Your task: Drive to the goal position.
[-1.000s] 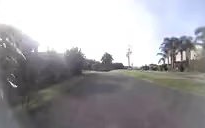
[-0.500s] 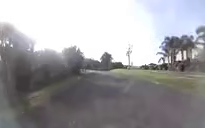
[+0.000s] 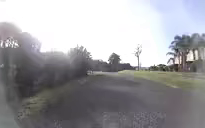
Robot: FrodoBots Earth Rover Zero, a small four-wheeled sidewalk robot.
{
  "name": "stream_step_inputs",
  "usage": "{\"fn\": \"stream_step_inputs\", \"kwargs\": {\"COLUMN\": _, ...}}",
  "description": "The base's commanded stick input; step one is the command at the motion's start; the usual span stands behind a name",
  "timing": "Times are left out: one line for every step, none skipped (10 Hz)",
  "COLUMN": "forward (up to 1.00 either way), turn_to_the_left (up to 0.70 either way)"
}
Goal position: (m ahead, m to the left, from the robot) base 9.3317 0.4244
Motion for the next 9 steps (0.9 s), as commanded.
{"fn": "stream_step_inputs", "kwargs": {"forward": 1.0, "turn_to_the_left": 0.0}}
{"fn": "stream_step_inputs", "kwargs": {"forward": 1.0, "turn_to_the_left": 0.0}}
{"fn": "stream_step_inputs", "kwargs": {"forward": 1.0, "turn_to_the_left": 0.0}}
{"fn": "stream_step_inputs", "kwargs": {"forward": 1.0, "turn_to_the_left": 0.0}}
{"fn": "stream_step_inputs", "kwargs": {"forward": 1.0, "turn_to_the_left": 0.0}}
{"fn": "stream_step_inputs", "kwargs": {"forward": 1.0, "turn_to_the_left": 0.0}}
{"fn": "stream_step_inputs", "kwargs": {"forward": 1.0, "turn_to_the_left": 0.0}}
{"fn": "stream_step_inputs", "kwargs": {"forward": 1.0, "turn_to_the_left": 0.0}}
{"fn": "stream_step_inputs", "kwargs": {"forward": 1.0, "turn_to_the_left": 0.0}}
